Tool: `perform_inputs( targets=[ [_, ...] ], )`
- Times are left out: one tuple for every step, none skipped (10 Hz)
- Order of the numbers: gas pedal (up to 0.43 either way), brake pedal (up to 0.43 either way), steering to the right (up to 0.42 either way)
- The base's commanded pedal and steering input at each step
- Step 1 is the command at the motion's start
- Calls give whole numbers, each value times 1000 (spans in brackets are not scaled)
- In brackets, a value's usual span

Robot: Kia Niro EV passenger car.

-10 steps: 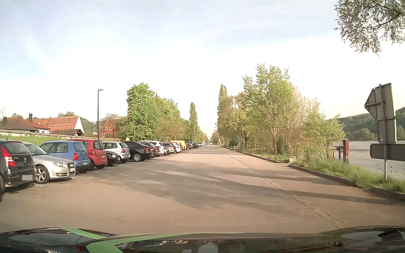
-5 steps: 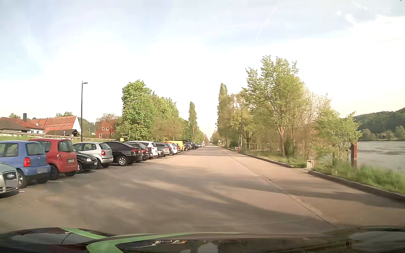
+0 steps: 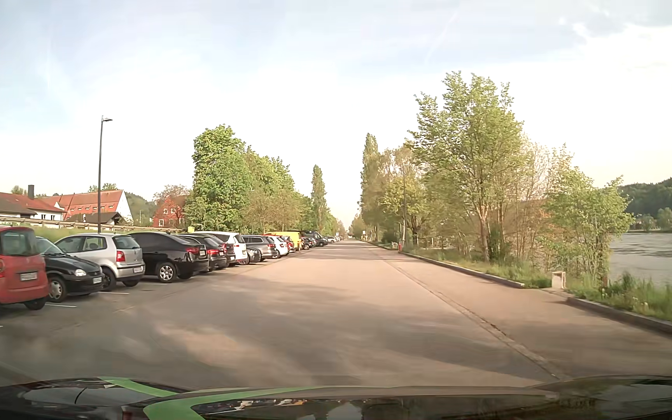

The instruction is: Follow the waypoints while adhering to traffic rules and regulations

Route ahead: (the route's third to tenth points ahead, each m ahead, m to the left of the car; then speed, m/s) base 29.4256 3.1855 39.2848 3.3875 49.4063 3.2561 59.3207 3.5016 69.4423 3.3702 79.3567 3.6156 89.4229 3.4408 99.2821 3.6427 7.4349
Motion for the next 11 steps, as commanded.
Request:
perform_inputs(
  targets=[
    [118,0,0],
    [118,0,0],
    [118,0,0],
    [110,0,-1],
    [110,0,0],
    [110,0,0],
    [110,0,0],
    [110,0,0],
    [110,0,0],
    [110,0,0],
    [110,0,-1]
  ],
)
